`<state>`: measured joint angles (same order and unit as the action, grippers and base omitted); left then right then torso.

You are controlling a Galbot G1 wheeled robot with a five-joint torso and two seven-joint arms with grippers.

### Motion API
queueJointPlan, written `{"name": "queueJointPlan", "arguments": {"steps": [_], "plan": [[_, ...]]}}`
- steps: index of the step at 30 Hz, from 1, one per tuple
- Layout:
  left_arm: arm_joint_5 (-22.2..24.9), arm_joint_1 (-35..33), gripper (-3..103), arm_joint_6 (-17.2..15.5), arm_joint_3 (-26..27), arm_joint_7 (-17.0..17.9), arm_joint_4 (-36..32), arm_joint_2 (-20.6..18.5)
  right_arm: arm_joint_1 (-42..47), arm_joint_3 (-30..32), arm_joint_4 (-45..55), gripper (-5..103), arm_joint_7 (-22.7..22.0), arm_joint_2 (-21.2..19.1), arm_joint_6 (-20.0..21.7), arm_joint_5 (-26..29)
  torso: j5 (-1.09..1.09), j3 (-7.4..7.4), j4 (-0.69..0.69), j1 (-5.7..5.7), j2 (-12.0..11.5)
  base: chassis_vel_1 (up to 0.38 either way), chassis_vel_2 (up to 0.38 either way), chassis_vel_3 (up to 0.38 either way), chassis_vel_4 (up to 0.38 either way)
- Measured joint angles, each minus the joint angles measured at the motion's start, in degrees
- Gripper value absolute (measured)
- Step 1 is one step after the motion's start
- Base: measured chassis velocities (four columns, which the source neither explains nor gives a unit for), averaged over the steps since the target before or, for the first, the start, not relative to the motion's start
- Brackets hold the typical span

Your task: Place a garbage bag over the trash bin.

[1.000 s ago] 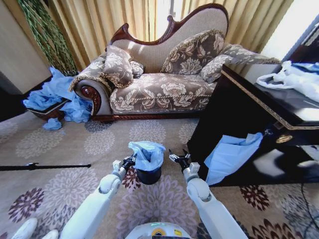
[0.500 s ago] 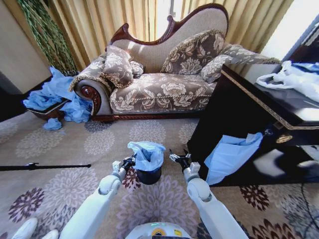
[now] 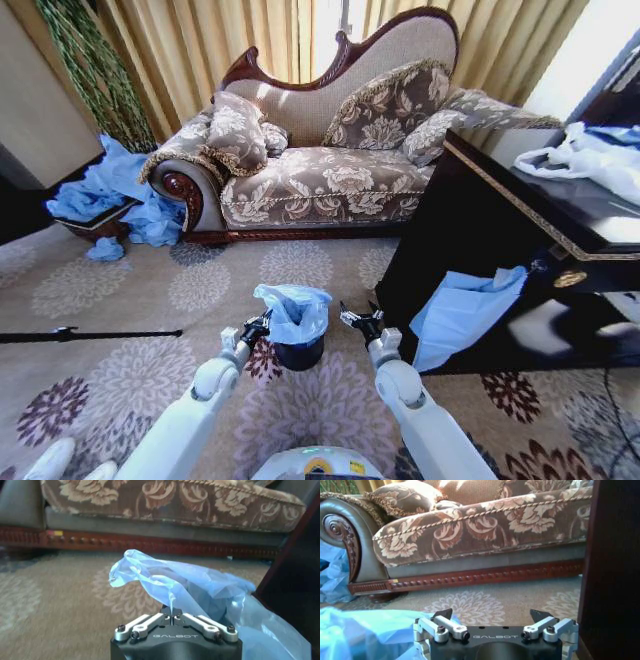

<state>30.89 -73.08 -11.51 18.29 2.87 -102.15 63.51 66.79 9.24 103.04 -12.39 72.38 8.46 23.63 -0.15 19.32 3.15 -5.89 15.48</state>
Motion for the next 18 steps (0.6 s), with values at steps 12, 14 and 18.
{"name": "queueJointPlan", "arguments": {"steps": [12, 14, 18], "plan": [[2.6, -7.7, 0, -1.2, 1.8, 9.7, -4.4, 4.4, 0.6, 0.1, 0.8, 100, 0.0, -0.4, 0.1, 0.2, 0.01, 0.0, 0.0, 0.0, 0.0, 0.0, 0.0, 0.0, 0.0], [2.7, -8.6, 0, -1.0, 1.9, 10.1, -3.7, 5.2, 0.5, -0.1, 1.1, 100, 0.0, -0.4, 0.2, 0.4, 0.01, 0.0, 0.0, 0.0, 0.0, 0.0, 0.0, 0.0, 0.0], [2.3, -8.6, 0, -0.5, 1.7, 10.0, -1.4, 6.0, 0.5, -0.7, 1.9, 100, -0.5, -0.4, 0.4, 1.2, 0.01, 0.0, -0.01, 0.0, 0.0, 0.0, 0.0, 0.0, 0.0]]}}
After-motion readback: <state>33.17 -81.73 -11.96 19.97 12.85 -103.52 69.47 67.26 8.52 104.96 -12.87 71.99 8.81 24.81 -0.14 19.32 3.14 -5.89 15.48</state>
